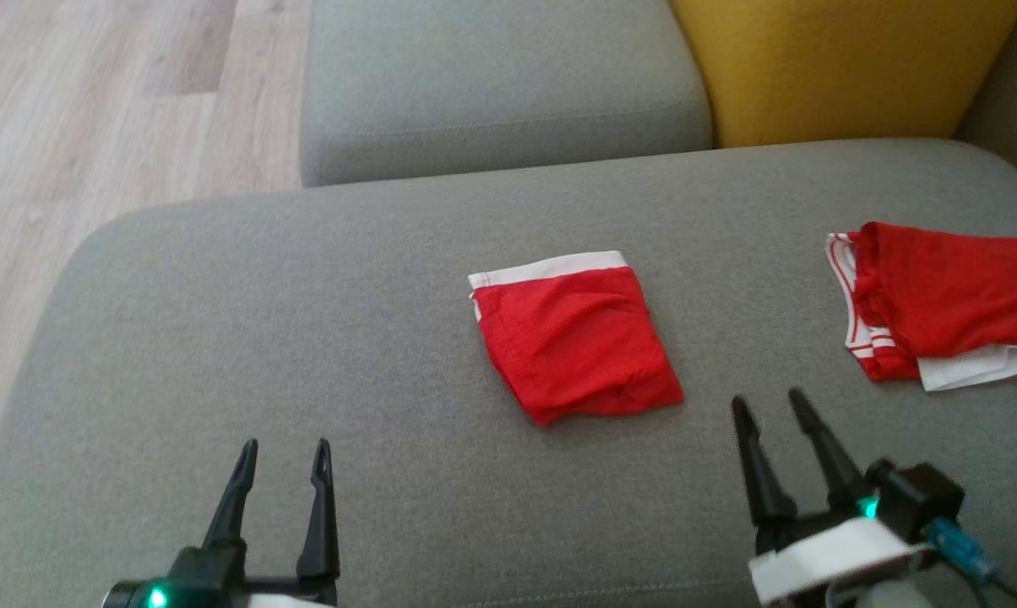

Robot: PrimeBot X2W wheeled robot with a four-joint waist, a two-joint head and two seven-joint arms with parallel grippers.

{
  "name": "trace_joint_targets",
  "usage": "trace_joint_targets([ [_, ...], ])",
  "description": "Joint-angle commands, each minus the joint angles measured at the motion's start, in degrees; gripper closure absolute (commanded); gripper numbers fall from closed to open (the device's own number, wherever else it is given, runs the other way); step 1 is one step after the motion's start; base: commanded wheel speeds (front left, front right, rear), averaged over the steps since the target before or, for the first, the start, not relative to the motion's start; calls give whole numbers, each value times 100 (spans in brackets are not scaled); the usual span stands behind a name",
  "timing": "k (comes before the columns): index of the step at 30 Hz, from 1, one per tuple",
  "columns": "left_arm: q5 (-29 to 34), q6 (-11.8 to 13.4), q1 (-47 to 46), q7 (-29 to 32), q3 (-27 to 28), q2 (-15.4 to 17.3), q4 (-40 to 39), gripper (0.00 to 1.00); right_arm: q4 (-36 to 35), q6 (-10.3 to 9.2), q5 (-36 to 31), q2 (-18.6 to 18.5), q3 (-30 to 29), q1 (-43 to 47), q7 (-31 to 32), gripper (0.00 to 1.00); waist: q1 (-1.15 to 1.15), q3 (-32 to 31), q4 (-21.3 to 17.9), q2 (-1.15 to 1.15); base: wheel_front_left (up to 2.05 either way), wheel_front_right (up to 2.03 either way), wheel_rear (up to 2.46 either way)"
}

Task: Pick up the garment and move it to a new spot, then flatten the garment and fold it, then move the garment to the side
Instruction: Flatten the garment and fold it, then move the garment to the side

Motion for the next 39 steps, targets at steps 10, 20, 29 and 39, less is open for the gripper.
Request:
trace_joint_targets([
  [10,280,27,256,-29,269,-76,-183,0,-269,11,-54,-148,312,166,-65,0,0,-126,-52,0,0,0,0],
  [20,325,-69,262,-29,295,-117,32,0,-204,11,-39,-159,358,69,-65,0,0,-125,72,0,0,0,0],
  [29,265,-314,164,-29,473,-122,252,0,-139,11,-12,-179,461,55,-65,0,0,-111,142,0,0,0,0],
  [39,301,-582,57,-29,689,-127,447,0,-106,11,-56,-163,429,56,-65,0,0,-92,226,0,0,0,0],
])
